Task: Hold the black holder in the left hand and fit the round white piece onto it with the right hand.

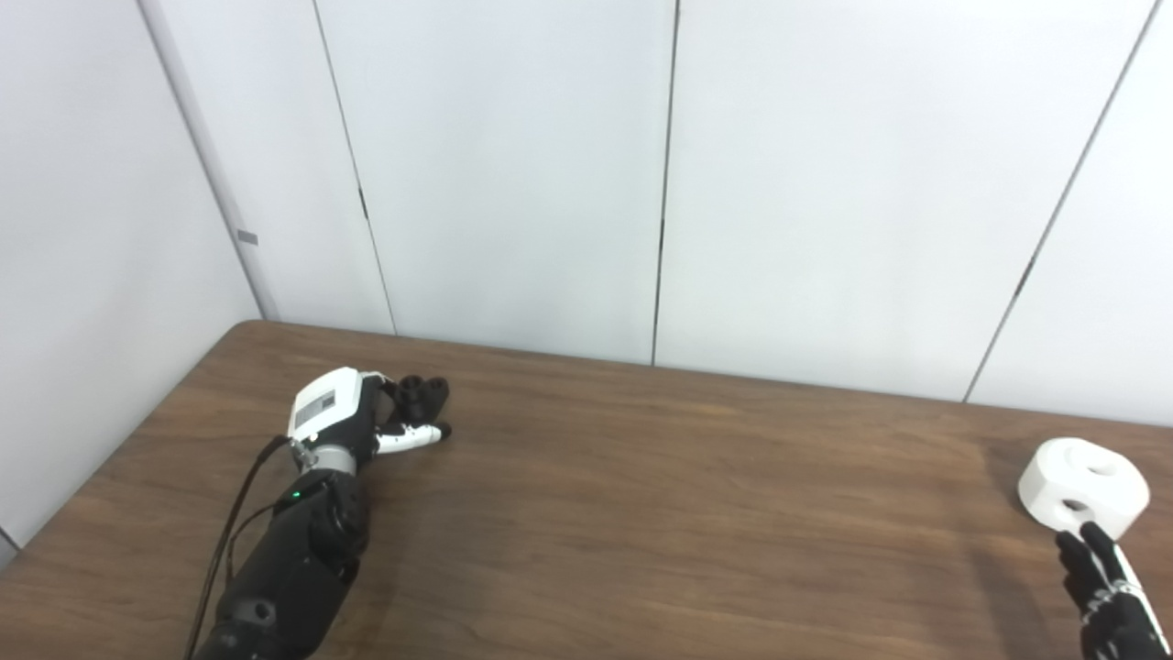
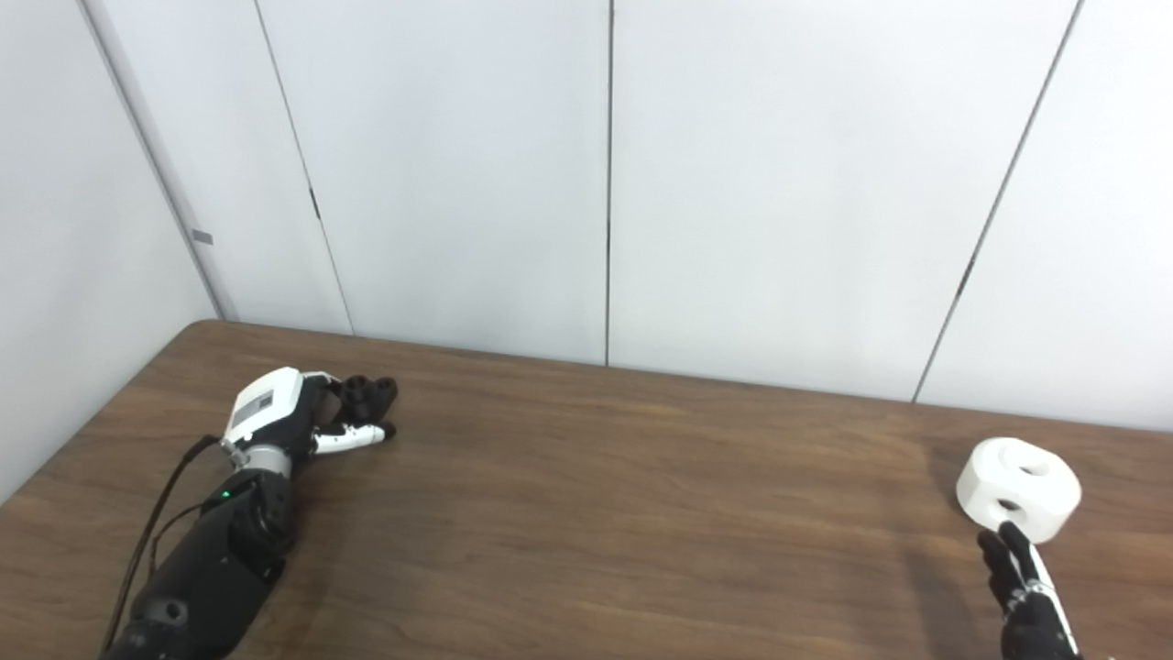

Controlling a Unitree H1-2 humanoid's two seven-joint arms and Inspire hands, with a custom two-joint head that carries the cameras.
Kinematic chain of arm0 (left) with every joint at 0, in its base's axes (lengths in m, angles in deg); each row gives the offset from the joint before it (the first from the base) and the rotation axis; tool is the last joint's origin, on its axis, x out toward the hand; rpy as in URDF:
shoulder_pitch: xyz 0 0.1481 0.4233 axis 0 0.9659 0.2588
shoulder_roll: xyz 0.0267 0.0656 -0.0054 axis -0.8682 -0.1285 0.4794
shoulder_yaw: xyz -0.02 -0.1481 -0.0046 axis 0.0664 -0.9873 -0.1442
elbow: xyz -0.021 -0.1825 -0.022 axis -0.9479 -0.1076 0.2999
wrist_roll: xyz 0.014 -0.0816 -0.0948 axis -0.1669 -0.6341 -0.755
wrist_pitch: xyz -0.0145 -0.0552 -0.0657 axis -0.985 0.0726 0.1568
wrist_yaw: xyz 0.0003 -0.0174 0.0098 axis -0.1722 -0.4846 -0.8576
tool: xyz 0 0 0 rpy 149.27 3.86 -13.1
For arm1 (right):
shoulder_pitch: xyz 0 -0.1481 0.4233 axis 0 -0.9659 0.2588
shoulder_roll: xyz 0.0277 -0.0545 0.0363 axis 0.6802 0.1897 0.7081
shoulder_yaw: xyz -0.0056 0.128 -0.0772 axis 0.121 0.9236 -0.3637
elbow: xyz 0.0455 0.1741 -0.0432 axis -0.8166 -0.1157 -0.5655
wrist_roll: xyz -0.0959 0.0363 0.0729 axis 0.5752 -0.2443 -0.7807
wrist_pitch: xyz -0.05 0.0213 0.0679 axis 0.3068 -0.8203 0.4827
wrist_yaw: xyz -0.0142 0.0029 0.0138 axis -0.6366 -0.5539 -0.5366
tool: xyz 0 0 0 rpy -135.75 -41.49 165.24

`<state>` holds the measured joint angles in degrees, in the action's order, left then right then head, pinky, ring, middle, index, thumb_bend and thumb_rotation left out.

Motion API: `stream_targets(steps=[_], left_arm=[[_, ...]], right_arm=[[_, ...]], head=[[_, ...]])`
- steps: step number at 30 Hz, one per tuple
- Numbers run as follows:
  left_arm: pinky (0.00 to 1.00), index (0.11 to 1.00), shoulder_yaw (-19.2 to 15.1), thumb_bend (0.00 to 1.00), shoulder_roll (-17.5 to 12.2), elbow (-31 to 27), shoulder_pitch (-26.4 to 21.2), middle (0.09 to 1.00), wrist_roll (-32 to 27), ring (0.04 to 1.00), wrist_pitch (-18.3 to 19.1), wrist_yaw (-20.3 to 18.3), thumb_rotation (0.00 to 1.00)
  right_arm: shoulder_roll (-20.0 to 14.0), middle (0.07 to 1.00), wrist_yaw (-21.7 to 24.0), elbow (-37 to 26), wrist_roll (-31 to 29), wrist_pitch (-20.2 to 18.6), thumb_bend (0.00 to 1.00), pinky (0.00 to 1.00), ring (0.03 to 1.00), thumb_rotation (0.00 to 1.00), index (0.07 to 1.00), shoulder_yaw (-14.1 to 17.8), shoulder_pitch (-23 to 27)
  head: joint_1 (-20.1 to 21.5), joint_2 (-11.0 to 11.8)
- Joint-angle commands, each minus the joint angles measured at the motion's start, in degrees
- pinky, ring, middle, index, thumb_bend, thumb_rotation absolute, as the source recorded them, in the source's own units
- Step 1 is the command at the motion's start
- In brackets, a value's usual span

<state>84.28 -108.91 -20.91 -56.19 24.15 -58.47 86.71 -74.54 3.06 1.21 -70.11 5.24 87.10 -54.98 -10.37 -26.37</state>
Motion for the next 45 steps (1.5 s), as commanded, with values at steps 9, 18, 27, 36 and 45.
stream_targets(steps=[9, 18, 27, 36, 45], left_arm=[[0.99, 0.641, 1.24, 0.86, -2.44, -1.34, -2.18, 0.828, 1.2, 0.905, 0.64, 0.16, 0.33], [0.97, 0.648, 1.74, 0.86, -3.01, -0.12, -1.98, 0.821, 1.49, 0.885, 0.71, 0.75, 0.33], [0.97, 0.651, 2.21, 0.87, -2.99, 0.45, -2.11, 0.822, 1.81, 0.887, 1.99, 0.96, 0.33], [0.96, 0.547, 1.74, 0.86, -2.21, 0.53, -1.95, 0.776, 0.68, 0.849, 1.25, 1.86, 0.2], [0.92, 0.482, 0.57, 0.52, -1.29, 1.12, -1.6, 0.757, -2.23, 0.854, -0.55, 2.72, 0.05]], right_arm=[[1.85, 0.925, -0.85, 2.38, -0.77, 0.21, 0.53, 1.0, 0.952, 0.97, 0.96, -0.64, -3.0], [1.63, 0.944, -0.64, 2.57, -1.17, 1.19, 0.5, 1.0, 0.98, 0.96, 0.952, -0.46, -2.94], [1.47, 0.939, -0.15, 2.51, -2.64, 1.66, 0.49, 1.0, 0.976, 0.95, 0.948, -0.4, -2.95], [1.05, 0.947, -0.04, 2.9, -2.86, 1.34, 0.52, 1.0, 0.979, 0.95, 0.944, -0.32, -2.92], [0.89, 0.947, 0.09, 4.04, -3.12, 1.98, 0.53, 1.0, 0.978, 0.95, 0.947, -0.26, -2.5]], head=[[-0.2, -0.07], [-0.37, -0.29], [-0.76, -0.46], [-0.69, -0.69], [-0.59, -0.53]])
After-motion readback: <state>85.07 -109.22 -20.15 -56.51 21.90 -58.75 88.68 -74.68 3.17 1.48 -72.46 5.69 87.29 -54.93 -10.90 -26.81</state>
